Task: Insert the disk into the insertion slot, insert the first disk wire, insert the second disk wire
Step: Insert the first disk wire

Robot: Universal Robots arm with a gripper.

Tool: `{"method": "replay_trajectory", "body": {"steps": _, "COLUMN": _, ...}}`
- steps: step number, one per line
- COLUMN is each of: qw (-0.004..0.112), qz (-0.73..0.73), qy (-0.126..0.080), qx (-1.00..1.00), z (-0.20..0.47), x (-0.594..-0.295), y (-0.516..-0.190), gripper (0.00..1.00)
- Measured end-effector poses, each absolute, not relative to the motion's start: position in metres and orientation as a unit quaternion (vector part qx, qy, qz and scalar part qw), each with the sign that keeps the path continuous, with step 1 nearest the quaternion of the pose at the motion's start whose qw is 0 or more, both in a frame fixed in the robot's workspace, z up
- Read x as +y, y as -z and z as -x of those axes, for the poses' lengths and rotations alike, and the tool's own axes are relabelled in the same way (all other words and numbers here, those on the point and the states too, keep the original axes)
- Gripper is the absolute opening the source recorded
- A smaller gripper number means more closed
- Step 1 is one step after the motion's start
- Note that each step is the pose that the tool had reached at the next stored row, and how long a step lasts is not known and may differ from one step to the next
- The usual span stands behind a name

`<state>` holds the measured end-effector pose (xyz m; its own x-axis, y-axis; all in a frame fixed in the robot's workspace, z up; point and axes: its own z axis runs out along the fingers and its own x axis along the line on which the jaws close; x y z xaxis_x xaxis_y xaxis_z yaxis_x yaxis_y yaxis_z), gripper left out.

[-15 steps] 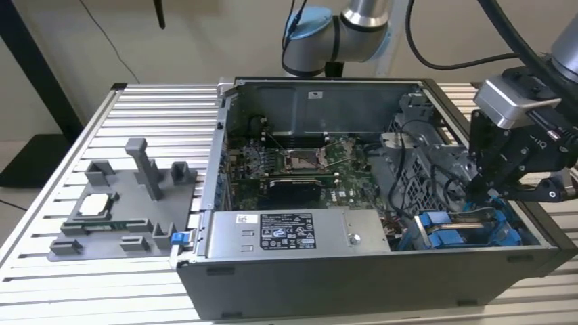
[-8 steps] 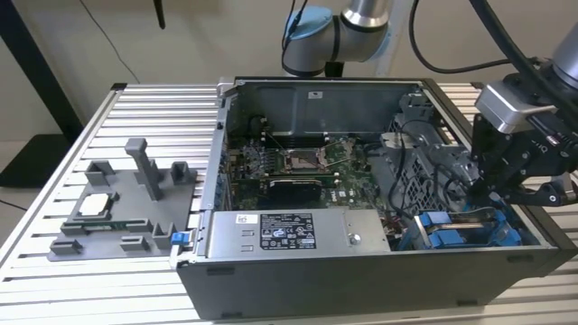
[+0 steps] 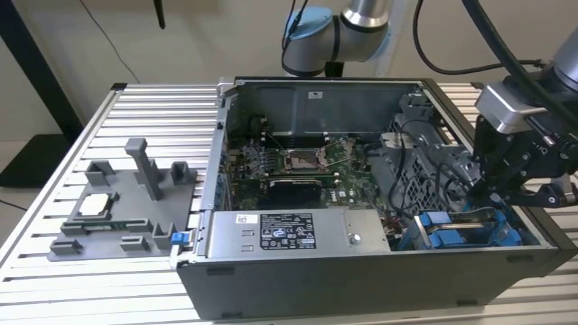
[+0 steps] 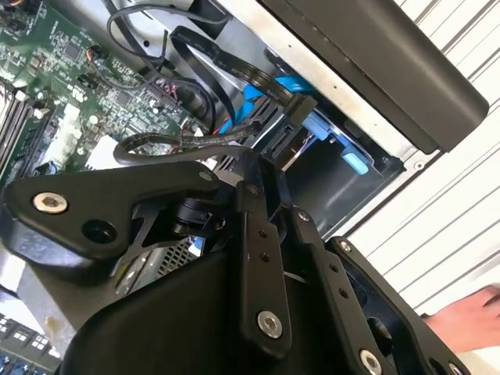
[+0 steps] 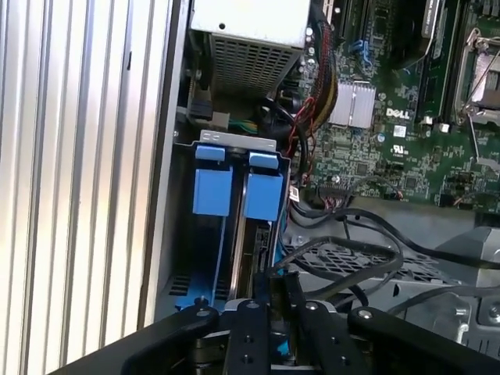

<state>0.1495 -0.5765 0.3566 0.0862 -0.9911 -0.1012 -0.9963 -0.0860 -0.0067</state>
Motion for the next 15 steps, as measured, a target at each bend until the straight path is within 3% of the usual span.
{"method": "replay_trajectory", "body": {"steps": 15, "qw": 0.038, "qz": 0.7, "qy": -0.033, "qx": 0.713, "z": -0.1553, "x": -0.577, "y": -0.3493, "gripper": 0.0}}
